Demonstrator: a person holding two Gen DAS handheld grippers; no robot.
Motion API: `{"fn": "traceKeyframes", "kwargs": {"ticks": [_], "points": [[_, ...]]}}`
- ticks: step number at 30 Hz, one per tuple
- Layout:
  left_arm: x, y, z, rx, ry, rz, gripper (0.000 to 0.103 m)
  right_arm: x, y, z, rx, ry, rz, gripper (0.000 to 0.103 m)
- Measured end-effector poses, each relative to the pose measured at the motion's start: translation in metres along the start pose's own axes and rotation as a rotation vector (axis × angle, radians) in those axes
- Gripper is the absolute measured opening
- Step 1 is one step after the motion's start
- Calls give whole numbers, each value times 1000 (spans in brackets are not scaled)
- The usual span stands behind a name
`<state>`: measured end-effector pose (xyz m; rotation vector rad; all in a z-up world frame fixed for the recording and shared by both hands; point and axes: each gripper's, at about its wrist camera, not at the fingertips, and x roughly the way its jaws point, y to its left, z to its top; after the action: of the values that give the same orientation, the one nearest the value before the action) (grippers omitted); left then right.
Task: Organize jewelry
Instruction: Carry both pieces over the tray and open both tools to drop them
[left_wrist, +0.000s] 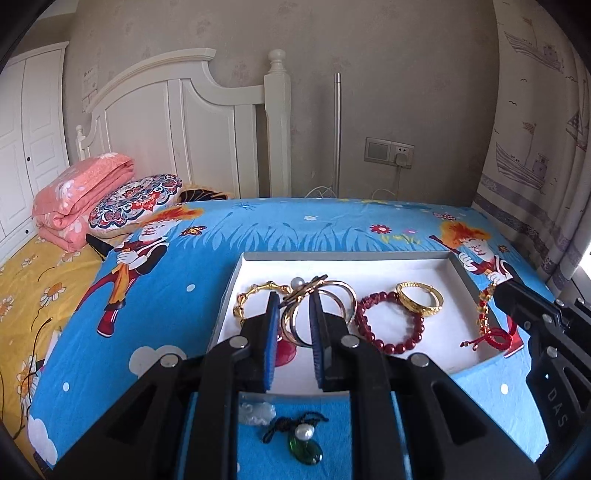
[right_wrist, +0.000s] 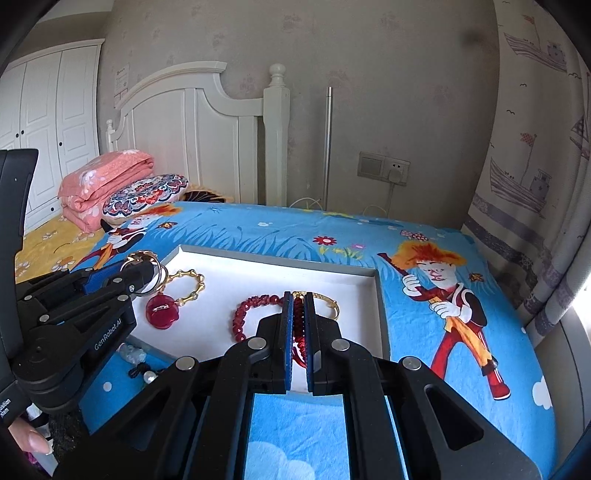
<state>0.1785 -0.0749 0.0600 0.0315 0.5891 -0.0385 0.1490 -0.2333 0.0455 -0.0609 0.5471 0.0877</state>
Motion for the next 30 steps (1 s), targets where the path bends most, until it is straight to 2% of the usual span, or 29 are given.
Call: {"fn": "traceKeyframes", "kwargs": {"ticks": [5,11,23,26,28,30], "points": [[30,-3,16,3,24,49,16,27,-5,11,-14,29,-41,6],[54,-10,19,19,50,77,16,42,-9,21,-14,46,-58,6],[78,-13,22,37,85,106,17,78,-12,7,-5,166,-19,8],[80,-11,24,37,95,110,35,78,-13,5,-10,173,-21,14],[77,-9,25,41,85,115,44,73,-16,7,-8,164,-10,40],[73,-7,28,40,77,115,55,63,-19,11,-15,141,-17,42]]}}
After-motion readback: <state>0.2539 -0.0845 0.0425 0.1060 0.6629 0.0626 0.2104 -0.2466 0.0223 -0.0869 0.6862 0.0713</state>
